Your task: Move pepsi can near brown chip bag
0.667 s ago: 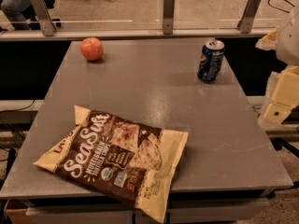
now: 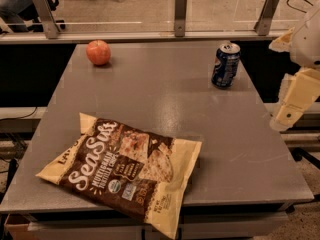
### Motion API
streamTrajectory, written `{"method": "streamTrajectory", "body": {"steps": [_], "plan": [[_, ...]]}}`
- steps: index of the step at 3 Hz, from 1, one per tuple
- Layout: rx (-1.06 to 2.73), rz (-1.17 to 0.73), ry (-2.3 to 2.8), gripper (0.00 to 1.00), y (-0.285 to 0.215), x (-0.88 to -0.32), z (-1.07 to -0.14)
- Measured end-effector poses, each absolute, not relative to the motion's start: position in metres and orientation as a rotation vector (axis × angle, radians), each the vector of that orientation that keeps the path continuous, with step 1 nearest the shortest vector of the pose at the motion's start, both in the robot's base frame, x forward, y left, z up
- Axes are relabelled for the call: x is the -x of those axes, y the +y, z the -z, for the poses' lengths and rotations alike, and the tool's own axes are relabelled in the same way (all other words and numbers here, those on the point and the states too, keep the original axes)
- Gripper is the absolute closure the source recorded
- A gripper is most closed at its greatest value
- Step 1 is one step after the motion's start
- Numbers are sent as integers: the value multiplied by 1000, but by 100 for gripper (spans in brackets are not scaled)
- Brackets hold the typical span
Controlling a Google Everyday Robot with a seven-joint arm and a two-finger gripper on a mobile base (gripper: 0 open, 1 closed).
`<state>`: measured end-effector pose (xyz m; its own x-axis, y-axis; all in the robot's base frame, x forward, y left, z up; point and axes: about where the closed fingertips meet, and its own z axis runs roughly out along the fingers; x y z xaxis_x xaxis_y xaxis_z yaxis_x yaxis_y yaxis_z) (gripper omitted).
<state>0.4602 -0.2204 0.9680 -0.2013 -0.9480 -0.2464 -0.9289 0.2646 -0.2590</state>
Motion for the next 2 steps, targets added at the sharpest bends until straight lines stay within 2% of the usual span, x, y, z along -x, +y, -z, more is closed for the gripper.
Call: {"method": "streamTrajectory", "body": {"steps": [2], "plan": [[1614, -23, 2083, 0, -223, -548, -925]]}}
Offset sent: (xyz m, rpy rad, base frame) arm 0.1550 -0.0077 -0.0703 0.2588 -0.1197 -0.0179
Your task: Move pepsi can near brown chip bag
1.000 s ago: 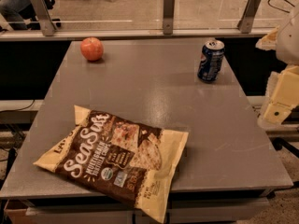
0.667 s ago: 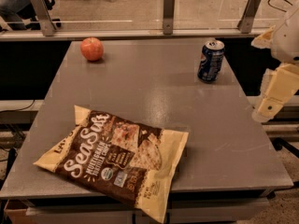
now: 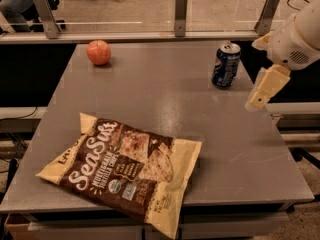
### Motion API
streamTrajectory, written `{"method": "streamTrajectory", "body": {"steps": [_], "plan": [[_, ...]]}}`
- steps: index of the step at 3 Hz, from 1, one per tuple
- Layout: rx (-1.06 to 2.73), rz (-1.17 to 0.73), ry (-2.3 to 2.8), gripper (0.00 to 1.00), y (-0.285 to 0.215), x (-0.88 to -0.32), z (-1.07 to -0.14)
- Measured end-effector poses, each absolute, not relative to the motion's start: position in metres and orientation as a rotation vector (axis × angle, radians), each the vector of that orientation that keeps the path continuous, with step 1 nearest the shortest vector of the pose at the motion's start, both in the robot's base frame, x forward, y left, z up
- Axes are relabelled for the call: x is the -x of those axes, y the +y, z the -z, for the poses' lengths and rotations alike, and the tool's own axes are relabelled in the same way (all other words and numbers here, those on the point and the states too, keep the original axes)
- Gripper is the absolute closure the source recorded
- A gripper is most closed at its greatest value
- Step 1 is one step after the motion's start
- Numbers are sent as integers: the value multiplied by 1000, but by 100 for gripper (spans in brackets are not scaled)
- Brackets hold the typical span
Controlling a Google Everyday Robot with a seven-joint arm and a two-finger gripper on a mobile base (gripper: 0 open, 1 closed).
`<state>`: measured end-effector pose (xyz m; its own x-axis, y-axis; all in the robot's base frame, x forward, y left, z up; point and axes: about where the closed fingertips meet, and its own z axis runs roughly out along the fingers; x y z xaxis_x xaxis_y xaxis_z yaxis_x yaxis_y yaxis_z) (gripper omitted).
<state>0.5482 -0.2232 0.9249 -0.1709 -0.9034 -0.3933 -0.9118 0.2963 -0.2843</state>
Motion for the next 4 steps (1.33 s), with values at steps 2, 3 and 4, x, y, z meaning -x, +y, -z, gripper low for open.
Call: {"method": "streamTrajectory", "body": {"steps": [2, 3, 4], "plan": [[1448, -94, 1991, 0, -217, -635, -905], [1370, -174, 1971, 0, -212, -656, -897], [1290, -266, 1965, 16, -209, -668, -888]]}}
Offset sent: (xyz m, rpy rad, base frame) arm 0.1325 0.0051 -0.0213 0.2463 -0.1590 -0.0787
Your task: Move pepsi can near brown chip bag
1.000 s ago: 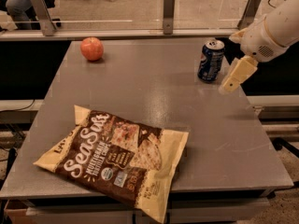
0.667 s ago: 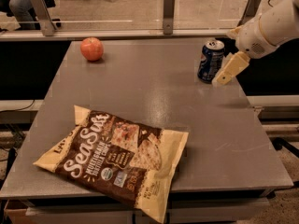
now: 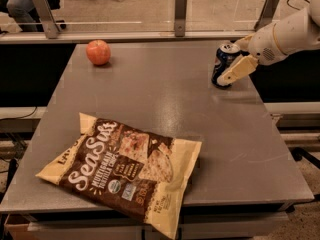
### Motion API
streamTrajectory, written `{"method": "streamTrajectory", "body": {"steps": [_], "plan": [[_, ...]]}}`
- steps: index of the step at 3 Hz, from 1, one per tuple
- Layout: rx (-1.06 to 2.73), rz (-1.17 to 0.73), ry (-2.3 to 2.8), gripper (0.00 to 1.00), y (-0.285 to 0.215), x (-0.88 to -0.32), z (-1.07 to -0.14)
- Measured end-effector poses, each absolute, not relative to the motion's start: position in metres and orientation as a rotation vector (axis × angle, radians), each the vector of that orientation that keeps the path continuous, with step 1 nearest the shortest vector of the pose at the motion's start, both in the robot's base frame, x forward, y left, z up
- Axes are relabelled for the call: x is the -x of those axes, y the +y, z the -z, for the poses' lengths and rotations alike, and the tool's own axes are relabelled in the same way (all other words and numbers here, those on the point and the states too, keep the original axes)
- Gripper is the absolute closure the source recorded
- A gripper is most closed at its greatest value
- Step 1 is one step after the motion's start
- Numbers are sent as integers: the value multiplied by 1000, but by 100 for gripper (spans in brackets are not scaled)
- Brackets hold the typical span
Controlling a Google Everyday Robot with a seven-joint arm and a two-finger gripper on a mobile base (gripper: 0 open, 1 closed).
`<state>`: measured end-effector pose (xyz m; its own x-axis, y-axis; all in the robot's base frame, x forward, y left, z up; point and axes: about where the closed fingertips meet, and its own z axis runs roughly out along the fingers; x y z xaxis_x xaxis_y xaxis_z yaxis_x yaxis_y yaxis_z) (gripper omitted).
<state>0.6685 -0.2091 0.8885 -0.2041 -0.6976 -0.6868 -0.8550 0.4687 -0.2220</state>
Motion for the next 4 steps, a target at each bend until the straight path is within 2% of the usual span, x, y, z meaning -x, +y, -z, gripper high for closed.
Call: {"method": "streamTrajectory", "body": {"steps": [3, 4], "plan": [[1177, -477, 1862, 86, -197, -674, -908], [1212, -490, 1806, 100, -189, -670, -941]]}}
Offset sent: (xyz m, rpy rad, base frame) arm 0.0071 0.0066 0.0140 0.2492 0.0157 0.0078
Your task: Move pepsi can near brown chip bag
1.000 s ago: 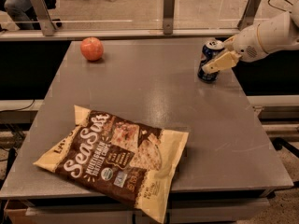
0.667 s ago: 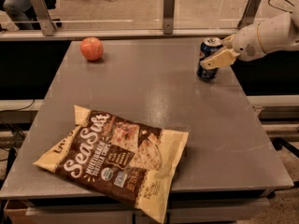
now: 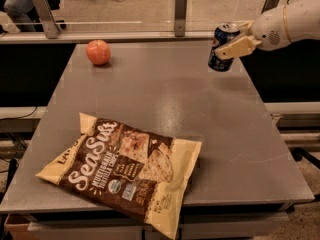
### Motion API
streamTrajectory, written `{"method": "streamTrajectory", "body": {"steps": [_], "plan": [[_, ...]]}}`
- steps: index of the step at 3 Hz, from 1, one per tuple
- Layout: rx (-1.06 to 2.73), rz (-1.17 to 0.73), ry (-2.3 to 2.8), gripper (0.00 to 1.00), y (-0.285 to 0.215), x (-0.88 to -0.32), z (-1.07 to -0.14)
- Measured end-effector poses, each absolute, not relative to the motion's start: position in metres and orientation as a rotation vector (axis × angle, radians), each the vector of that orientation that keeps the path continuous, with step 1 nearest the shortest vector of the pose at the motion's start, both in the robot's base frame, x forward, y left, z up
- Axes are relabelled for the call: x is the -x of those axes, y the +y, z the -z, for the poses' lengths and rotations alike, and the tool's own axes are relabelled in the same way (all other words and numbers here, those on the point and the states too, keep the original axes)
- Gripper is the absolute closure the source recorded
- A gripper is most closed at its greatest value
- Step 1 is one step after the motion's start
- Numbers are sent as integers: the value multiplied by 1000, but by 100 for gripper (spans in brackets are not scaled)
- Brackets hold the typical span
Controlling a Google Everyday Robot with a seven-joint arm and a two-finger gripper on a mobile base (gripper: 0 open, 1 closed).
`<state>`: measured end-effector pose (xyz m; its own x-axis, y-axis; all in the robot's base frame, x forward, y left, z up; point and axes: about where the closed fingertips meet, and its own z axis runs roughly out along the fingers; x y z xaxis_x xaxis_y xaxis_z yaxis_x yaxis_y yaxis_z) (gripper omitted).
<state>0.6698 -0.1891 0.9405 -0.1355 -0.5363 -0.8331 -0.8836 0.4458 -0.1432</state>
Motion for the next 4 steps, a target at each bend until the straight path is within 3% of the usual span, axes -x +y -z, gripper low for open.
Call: {"method": "streamTrajectory", "body": {"steps": [2, 4], "plan": [[1230, -505, 1791, 100, -184, -668, -943], [1278, -661, 1680, 100, -131, -626, -929]]}}
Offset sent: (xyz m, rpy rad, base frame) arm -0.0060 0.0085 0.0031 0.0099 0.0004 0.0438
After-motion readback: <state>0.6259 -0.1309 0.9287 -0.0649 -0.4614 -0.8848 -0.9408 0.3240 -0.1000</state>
